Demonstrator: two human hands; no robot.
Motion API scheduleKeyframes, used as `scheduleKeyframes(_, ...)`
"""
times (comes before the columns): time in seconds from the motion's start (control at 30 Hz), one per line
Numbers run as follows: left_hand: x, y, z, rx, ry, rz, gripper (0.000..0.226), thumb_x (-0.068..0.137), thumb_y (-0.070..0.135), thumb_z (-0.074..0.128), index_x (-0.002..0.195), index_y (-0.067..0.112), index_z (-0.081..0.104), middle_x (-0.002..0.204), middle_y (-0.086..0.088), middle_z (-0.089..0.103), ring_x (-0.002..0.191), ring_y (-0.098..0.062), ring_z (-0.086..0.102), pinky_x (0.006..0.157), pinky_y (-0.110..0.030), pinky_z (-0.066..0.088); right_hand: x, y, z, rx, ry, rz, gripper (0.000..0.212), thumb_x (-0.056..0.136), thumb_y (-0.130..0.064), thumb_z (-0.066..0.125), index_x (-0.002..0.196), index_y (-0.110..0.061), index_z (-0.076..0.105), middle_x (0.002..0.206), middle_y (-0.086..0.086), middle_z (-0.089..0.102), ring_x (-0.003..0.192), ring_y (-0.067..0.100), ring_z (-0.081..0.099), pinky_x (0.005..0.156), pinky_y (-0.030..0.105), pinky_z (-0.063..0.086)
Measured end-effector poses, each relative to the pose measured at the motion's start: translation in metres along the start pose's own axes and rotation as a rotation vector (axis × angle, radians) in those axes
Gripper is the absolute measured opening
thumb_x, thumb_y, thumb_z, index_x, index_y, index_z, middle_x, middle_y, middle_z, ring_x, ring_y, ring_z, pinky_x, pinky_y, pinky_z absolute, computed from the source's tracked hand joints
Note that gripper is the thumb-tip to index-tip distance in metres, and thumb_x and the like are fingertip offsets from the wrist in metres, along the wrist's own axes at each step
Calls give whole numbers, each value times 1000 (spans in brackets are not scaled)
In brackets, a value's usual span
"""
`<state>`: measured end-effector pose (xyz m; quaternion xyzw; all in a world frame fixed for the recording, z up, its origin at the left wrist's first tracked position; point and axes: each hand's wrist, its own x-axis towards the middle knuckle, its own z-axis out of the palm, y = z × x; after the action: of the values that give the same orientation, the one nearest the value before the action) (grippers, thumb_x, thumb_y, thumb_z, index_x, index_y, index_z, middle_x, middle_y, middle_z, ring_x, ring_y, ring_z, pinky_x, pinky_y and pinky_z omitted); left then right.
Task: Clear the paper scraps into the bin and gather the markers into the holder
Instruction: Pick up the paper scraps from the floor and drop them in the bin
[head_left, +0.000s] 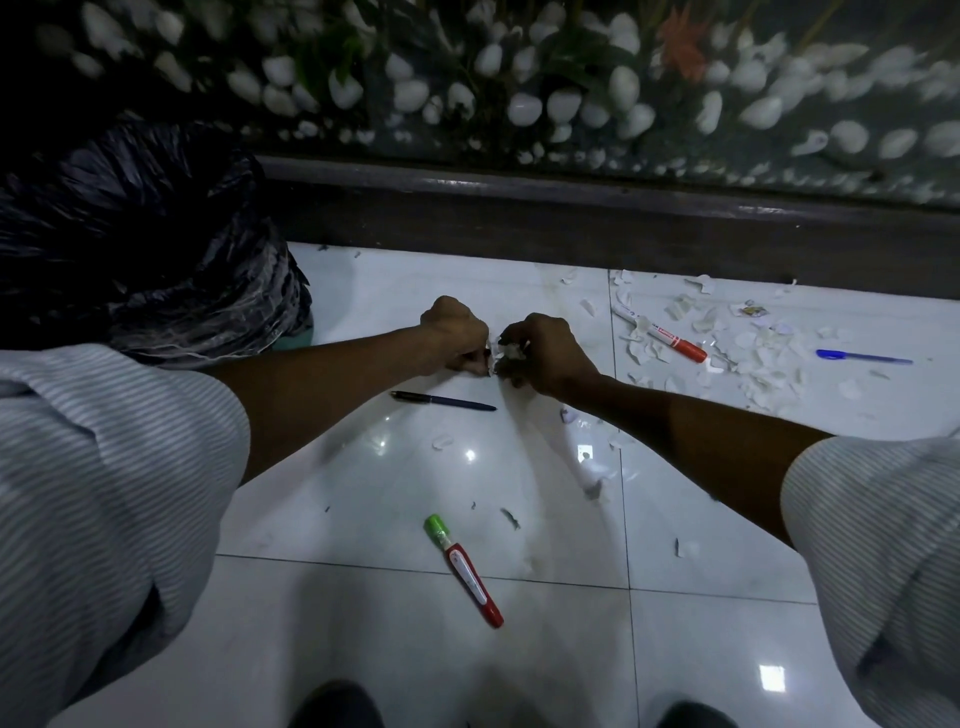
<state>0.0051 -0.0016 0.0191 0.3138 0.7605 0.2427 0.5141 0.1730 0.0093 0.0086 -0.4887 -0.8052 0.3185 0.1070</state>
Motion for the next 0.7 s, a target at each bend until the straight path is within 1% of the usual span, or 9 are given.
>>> scheduleKeyframes(0.07, -10, 6, -1, -19, -64, -19, 18, 69, 0, 67, 85, -7, 71, 68, -21, 70, 70, -37, 77, 78, -51, 65, -1, 1, -1, 24, 9, 16, 17, 72, 1, 84, 87, -1, 77, 82, 14, 71, 67, 27, 71, 64, 42, 62)
scheduleKeyframes(0.13, -21, 11, -1, -43, -132, -51, 11, 79, -10, 61, 86, -5, 68, 58, -14, 63, 60, -33, 72, 70, -40, 65, -1, 5, -2, 47, 16, 27, 16, 71, 4, 85, 85, 0, 77, 82, 15, 74, 68, 26, 73, 67, 44, 62)
scheduleKeyframes(0.23, -30, 16, -4, -75, -232, -82, 10, 83, -11, 59, 90, -6, 65, 53, -13, 64, 70, -35, 73, 77, -40, 65, -3, 8, -10, 81, -1, 49, 20, 69, 9, 85, 86, 2, 78, 82, 15, 76, 68, 26, 74, 66, 42, 64)
scheduleKeyframes(0.3, -37, 20, -5, -89, -265, -97, 11, 80, -10, 65, 91, -8, 64, 65, -19, 71, 79, -37, 76, 85, -46, 64, -6, 7, -17, 117, -12, 62, 19, 70, 9, 86, 86, 2, 78, 83, 16, 75, 67, 26, 75, 63, 40, 65)
scheduleKeyframes(0.37, -40, 23, -5, -90, -277, -93, 22, 76, -13, 73, 97, -9, 65, 91, -27, 76, 85, -38, 78, 85, -47, 64, -7, 4, -25, 147, -6, 69, 17, 73, 7, 86, 87, 3, 77, 86, 18, 75, 67, 26, 75, 62, 36, 65)
scheduleKeyframes(0.43, -43, 28, -7, -98, -303, -66, 30, 75, -15, 78, 102, -13, 65, 103, -30, 75, 88, -39, 78, 87, -46, 64, -9, 0, -33, 169, 8, 65, 15, 77, 5, 84, 90, 4, 77, 88, 17, 75, 67, 23, 76, 62, 33, 65)
scheduleKeyframes(0.5, -46, 33, -9, -102, -301, -37, 35, 75, -14, 81, 107, -16, 67, 103, -29, 76, 87, -38, 79, 84, -44, 65, -12, -8, -41, 189, 21, 62, 15, 80, 1, 83, 93, 4, 77, 90, 14, 75, 68, 20, 76, 62, 30, 65)
scheduleKeyframes(0.6, -53, 42, -13, -67, -219, 27, 29, 77, -10, 83, 103, -14, 73, 99, -25, 77, 80, -31, 80, 69, -34, 66, -15, -17, -52, 217, 46, 55, 11, 84, -3, 81, 93, 3, 78, 90, 13, 75, 68, 19, 76, 62, 30, 64)
scheduleKeyframes(0.7, -58, 52, -23, -16, -173, 72, 24, 78, -7, 83, 100, -10, 76, 98, -23, 77, 81, -29, 80, 76, -35, 66, -14, -27, -63, 248, 76, 32, 15, 82, -6, 83, 92, 3, 77, 90, 14, 74, 66, 20, 76, 61, 30, 64)
